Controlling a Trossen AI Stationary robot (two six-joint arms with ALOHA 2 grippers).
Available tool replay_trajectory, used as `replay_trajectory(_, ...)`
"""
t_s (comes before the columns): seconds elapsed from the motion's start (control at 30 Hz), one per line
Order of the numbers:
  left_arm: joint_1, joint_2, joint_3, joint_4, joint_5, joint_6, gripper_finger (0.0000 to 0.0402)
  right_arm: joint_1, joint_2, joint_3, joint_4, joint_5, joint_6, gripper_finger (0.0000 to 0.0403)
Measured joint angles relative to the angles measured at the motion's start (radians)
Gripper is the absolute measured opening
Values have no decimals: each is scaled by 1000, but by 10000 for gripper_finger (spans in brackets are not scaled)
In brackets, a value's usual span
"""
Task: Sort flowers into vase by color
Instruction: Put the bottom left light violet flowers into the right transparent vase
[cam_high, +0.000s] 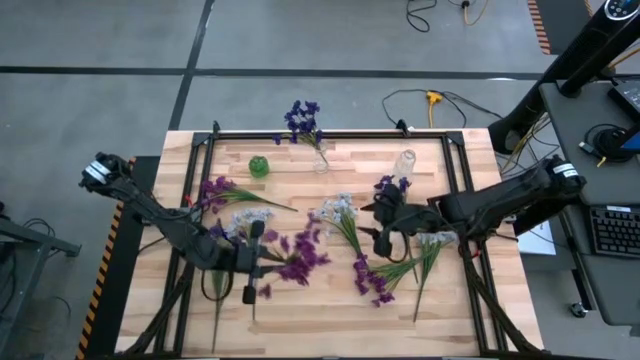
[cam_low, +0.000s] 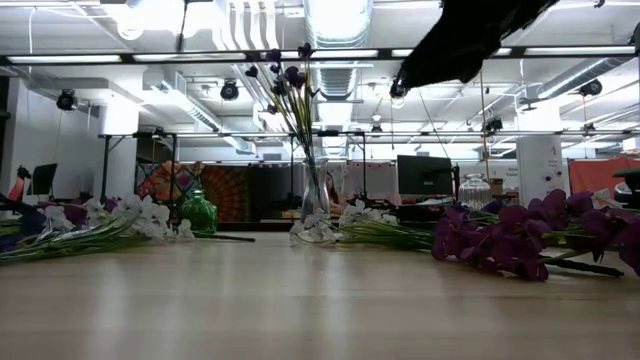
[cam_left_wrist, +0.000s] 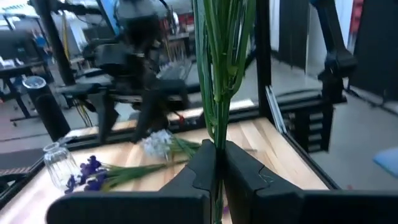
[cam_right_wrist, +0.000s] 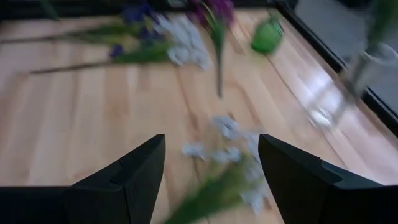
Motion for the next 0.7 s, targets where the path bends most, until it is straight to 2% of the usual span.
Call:
replay_trajectory(0.17, 75, 29, -94, 220, 96, 1, 2, 34, 0, -103, 252, -7, -59, 249)
replay_trajectory(0.43, 140, 177, -136, 441, 107, -2, 2, 81, 0, -237, 654, -7, -153, 249)
replay_trajectory(0.53, 157, 254, -118, 479, 108, -2, 2, 90, 0, -259, 733, -18, -181, 249)
replay_trajectory(0.7, 185, 374, -63, 525, 108, -2, 2, 91, 1, -252, 772, -93, -203, 249)
